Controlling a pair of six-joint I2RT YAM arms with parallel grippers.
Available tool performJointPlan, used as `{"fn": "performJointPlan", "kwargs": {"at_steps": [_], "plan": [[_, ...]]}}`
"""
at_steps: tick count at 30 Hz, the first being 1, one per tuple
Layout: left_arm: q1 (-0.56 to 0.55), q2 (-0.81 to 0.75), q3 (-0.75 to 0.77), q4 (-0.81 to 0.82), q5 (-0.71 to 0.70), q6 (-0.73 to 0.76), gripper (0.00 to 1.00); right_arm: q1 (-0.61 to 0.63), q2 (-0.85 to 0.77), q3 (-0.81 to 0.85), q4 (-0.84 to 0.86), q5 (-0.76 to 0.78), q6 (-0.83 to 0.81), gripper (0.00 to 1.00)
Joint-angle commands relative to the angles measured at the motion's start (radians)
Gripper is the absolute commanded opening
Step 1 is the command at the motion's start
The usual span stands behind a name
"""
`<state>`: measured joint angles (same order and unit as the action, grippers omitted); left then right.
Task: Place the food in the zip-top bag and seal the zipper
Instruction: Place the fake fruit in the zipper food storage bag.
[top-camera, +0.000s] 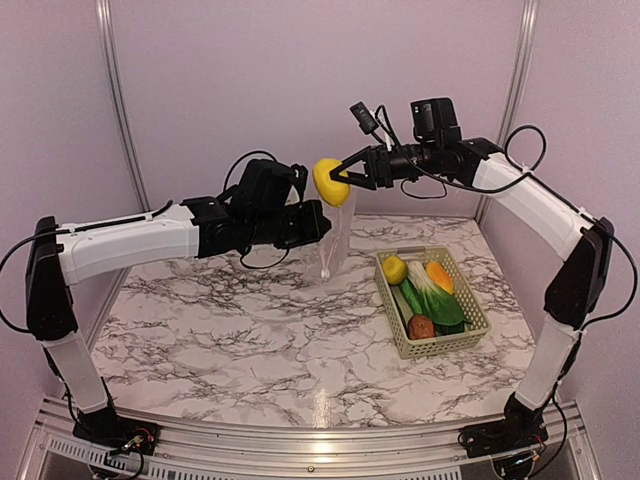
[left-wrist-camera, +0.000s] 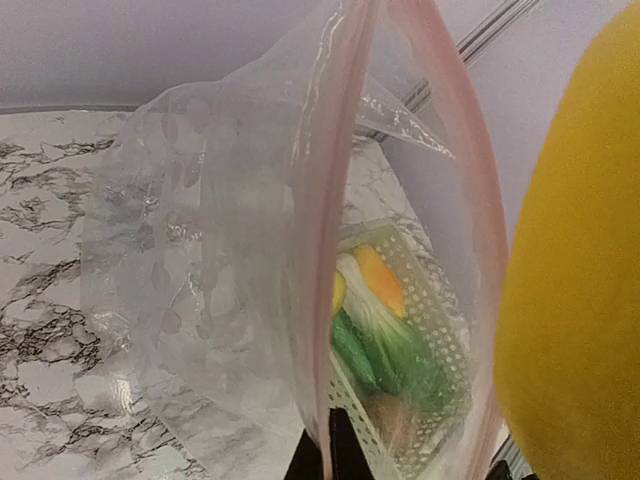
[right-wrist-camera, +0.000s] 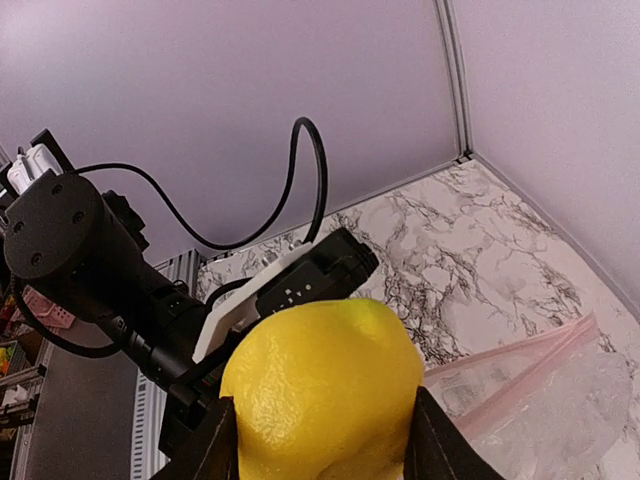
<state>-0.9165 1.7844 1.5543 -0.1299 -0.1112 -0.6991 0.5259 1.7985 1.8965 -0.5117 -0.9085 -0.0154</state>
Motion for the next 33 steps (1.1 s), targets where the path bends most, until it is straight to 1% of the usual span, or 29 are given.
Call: {"fn": "performJointPlan", "kwargs": {"at_steps": [1,5,8,11,13,17,21,25,30,33], "plan": [[0.001,-0.054,-0.022,0.105,0.070,0.021,0.00,0.010,-0.018,-0.006,0.055,-0.028,0.061,0.43],[0.002,-0.053,-0.019,0.116,0.081,0.021,0.00,0.016,-0.014,-0.014,0.061,-0.040,0.071,0.44],[0.002,-0.070,-0.029,0.121,0.071,0.016,0.00,0.017,-0.026,-0.044,0.042,0.041,0.042,0.44],[0.001,-0.101,-0.055,0.121,0.037,0.007,0.00,0.016,-0.049,-0.081,0.009,0.187,-0.012,0.44],[0.002,-0.119,-0.071,0.121,0.007,0.000,0.00,0.015,-0.065,-0.104,0.000,0.242,-0.042,0.44],[0.004,-0.134,-0.092,0.151,-0.031,-0.016,0.00,0.017,-0.092,-0.151,-0.010,0.276,-0.074,0.44],[0.005,-0.117,-0.087,0.161,-0.026,-0.030,0.00,0.019,-0.109,-0.196,-0.027,0.306,-0.100,0.44],[0.004,-0.100,-0.081,0.154,-0.034,-0.047,0.00,0.033,-0.118,-0.205,-0.050,0.343,-0.136,0.44],[0.005,-0.066,-0.050,0.132,-0.012,-0.047,0.00,0.104,-0.115,-0.204,-0.069,0.431,-0.206,0.46],[0.005,-0.051,-0.030,0.090,-0.003,-0.046,0.00,0.130,-0.100,-0.192,-0.062,0.455,-0.206,0.47]]}}
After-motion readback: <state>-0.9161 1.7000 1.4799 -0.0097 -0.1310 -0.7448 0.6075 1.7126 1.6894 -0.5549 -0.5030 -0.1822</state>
